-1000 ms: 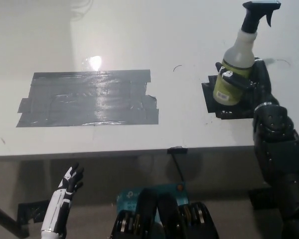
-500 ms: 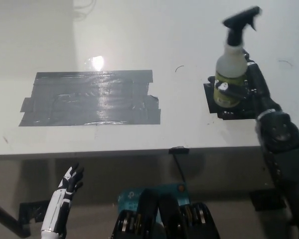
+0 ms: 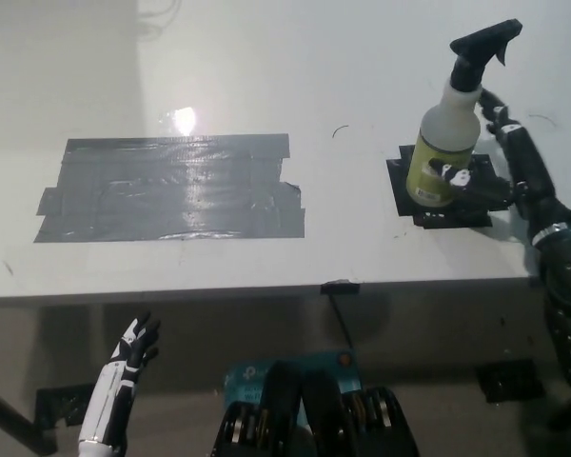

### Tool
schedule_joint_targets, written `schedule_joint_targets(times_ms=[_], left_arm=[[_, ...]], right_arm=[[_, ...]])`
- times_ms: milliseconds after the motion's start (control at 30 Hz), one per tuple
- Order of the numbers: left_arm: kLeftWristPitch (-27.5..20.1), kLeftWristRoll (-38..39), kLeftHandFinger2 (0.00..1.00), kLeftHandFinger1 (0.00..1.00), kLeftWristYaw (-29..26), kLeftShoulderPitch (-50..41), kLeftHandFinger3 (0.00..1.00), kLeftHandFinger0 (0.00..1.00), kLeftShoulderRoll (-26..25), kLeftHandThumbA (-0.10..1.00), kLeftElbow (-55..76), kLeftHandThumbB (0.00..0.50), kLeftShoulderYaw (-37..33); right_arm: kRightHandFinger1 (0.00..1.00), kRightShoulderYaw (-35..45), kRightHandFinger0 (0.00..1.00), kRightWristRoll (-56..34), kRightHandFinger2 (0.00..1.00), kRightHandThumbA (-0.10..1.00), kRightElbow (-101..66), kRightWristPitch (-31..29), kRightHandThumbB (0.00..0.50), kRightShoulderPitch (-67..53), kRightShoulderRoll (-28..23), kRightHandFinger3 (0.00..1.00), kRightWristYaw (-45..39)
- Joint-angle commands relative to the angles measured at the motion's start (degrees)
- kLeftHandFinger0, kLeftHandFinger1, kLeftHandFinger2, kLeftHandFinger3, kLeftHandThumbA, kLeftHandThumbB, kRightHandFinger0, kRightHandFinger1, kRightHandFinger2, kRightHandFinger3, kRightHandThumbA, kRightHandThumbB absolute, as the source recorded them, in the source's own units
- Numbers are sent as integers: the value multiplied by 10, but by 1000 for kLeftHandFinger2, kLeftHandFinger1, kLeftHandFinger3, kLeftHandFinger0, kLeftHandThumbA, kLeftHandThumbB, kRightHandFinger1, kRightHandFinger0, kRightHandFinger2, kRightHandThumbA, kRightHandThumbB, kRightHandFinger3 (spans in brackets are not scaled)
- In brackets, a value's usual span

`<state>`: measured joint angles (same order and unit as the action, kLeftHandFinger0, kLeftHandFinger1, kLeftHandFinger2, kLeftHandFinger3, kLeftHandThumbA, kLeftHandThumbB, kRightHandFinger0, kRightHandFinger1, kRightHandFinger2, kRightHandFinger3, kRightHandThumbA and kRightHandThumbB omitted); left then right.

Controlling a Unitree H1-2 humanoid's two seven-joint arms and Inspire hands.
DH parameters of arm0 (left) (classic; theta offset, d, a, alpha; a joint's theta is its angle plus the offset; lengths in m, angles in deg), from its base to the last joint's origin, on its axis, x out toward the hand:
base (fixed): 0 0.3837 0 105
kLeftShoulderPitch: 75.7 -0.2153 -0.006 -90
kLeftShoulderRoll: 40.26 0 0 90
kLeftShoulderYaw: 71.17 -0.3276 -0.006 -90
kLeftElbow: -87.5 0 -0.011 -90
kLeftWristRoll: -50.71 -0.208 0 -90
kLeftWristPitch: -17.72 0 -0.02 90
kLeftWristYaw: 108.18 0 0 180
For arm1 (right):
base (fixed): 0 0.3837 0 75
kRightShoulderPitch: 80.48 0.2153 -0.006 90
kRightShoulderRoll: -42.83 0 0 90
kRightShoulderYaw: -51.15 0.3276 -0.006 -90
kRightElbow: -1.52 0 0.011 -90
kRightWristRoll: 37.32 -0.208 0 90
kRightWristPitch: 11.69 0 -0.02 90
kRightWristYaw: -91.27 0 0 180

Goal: A person hands a spray bottle to the robot which it grabs with its right hand and places on the black spot infront of it on the table

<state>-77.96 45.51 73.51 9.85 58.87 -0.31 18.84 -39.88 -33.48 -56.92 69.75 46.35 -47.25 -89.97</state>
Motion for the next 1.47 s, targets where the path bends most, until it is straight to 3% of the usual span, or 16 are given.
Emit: schedule_joint_targets(times_ms=[0, 200, 267, 300, 433, 667, 733, 967, 1067, 1200, 1333, 1433], left_arm=[[-20, 2, 1000, 1000, 0, 5, 1000, 998, -5, 1000, 11, 0, 2], [-17, 5, 1000, 1000, 1, 9, 1000, 996, -6, 1000, 12, 0, 4], [-15, 6, 1000, 1000, 1, 10, 1000, 989, -6, 1000, 12, 4, 5], [-17, 8, 1000, 1000, 2, 10, 1000, 1000, -6, 1000, 10, 4, 6], [-26, 6, 1000, 1000, 3, 8, 1000, 1000, -7, 1000, 7, 12, 3], [-33, -3, 1000, 1000, 5, -5, 1000, 1000, -7, 1000, 4, 35, -4], [-38, -2, 1000, 1000, 5, -12, 1000, 1000, -8, 1000, 2, 24, -4], [-41, -6, 1000, 1000, 5, -37, 1000, 1000, -5, 1000, 3, 31, -11], [-41, -2, 1000, 1000, 5, -36, 1000, 1000, -6, 1000, 3, 26, -10], [-34, -2, 1000, 1000, 4, -21, 1000, 1000, -8, 1000, 1, 64, -8], [-35, -5, 1000, 1000, 6, -20, 1000, 1000, -10, 1000, 6, 27, -10], [-46, -9, 1000, 1000, 8, -24, 1000, 1000, -13, 1000, 1, 30, -14]], right_arm=[[1000, 42, 1000, -47, 1000, 845, -87, 13, 500, -2, -28, 1000, -17], [1000, 99, 1000, -141, 1000, 831, -239, 74, 469, -59, -31, 1000, -47], [1000, 107, 1000, -166, 1000, 867, -297, 91, 500, -86, -29, 1000, -57], [1000, 104, 1000, -165, 1000, 916, -343, 101, 500, -109, -31, 1000, -59], [1000, 82, 1000, -145, 1000, 916, -498, 106, 500, -209, -18, 1000, -55], [1000, 27, 1000, -123, 1000, 1000, -635, 83, 500, -361, 23, 1000, -58], [1000, -16, 1000, -92, 1000, 1000, -631, 42, 481, -397, 51, 1000, -64], [1000, -77, 1000, -15, 1000, 1000, -510, 34, 456, -442, 63, 1000, -61], [1000, -79, 1000, -8, 1000, 1000, -451, 33, 469, -432, 60, 1000, -57], [1000, -70, 1000, -15, 1000, 1000, -391, 19, 446, -410, 56, 1000, -58], [1000, -68, 1000, -12, 1000, 1000, -368, 20, 452, -407, 48, 1000, -60], [1000, -68, 1000, -16, 1000, 1000, -367, 18, 449, -414, 47, 1000, -65]])
